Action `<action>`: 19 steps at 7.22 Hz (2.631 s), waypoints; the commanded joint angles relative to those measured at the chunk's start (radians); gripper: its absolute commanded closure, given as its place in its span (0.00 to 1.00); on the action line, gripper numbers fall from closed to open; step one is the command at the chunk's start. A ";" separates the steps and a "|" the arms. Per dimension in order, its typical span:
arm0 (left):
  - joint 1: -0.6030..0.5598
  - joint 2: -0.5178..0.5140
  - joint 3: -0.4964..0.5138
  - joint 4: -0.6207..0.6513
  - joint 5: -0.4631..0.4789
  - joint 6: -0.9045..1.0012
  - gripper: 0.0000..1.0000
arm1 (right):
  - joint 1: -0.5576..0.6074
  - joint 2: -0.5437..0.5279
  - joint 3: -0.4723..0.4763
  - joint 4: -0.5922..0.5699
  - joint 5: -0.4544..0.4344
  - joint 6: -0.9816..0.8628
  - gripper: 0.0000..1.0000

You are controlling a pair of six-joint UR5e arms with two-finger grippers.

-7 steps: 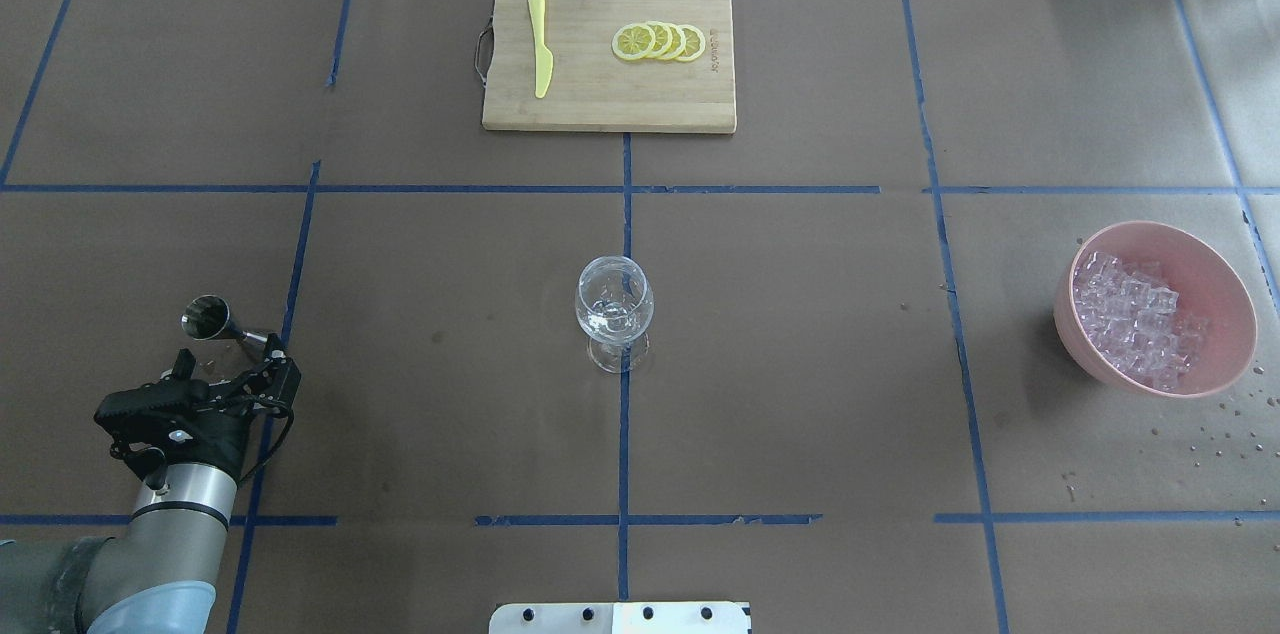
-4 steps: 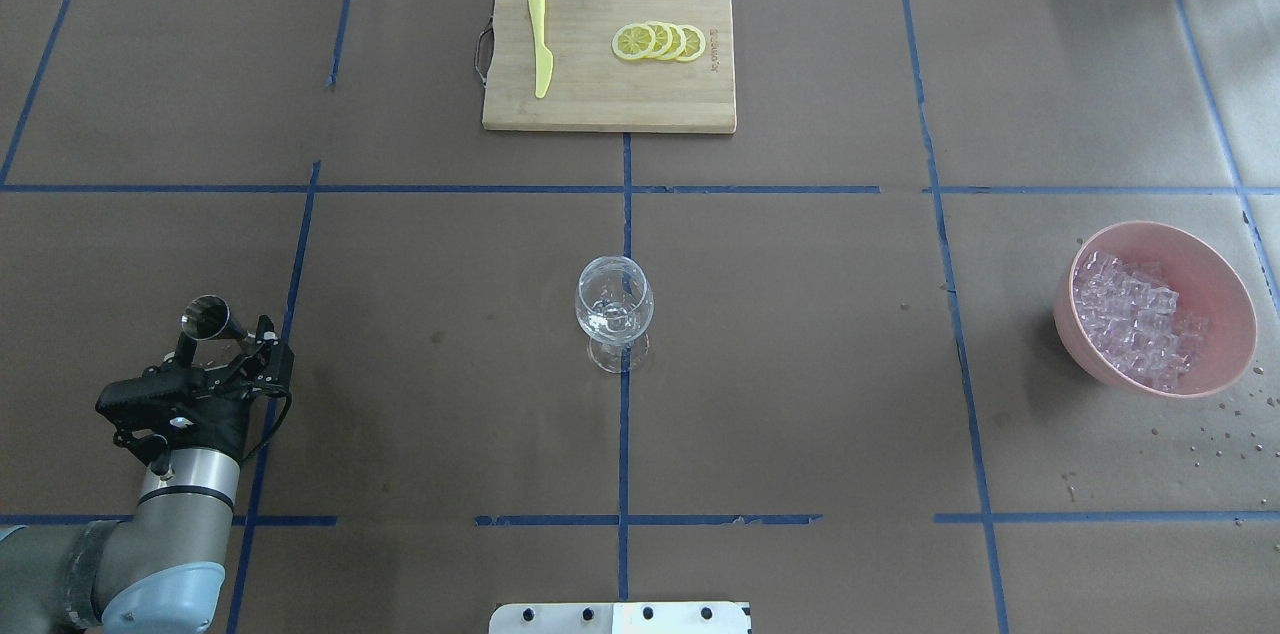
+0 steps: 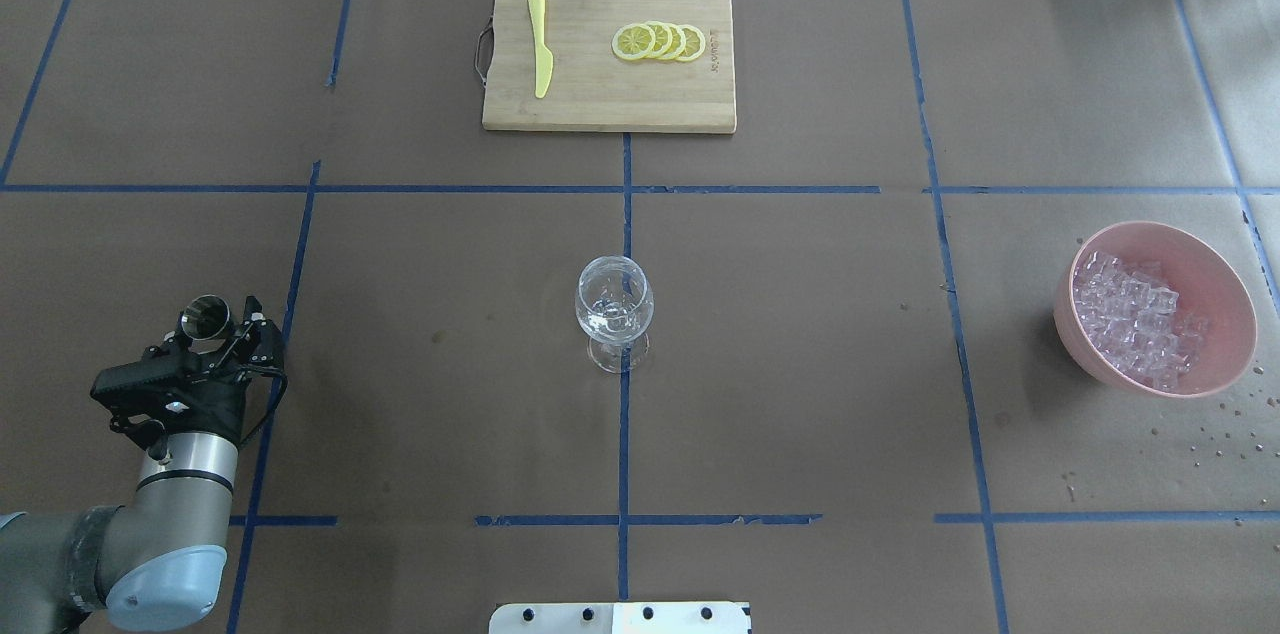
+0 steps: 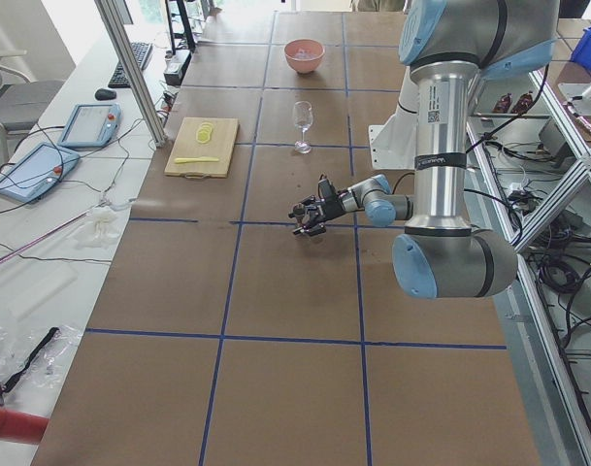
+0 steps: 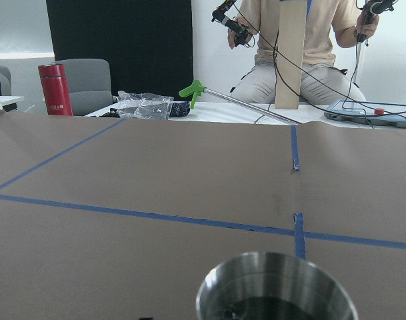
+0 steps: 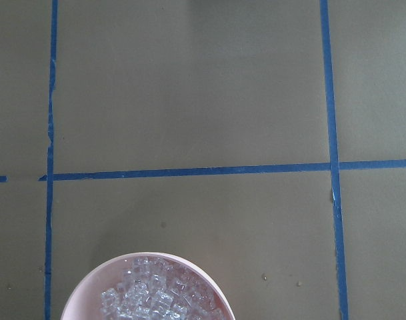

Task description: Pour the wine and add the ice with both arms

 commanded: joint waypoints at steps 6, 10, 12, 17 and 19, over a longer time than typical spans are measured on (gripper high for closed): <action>0.016 -0.019 0.023 0.002 -0.001 0.000 0.35 | 0.000 -0.003 -0.006 0.000 -0.001 0.000 0.00; 0.016 -0.020 0.033 0.002 -0.001 0.000 0.84 | 0.000 -0.002 -0.006 -0.002 -0.001 0.000 0.00; 0.016 -0.020 0.018 0.000 -0.001 0.000 1.00 | 0.000 -0.002 -0.006 -0.002 -0.001 0.000 0.00; -0.010 -0.012 -0.155 0.000 0.006 0.128 1.00 | -0.002 -0.002 -0.001 0.005 -0.001 0.000 0.00; -0.036 -0.035 -0.248 -0.003 0.007 0.262 1.00 | -0.021 -0.003 0.005 0.012 -0.004 -0.002 0.00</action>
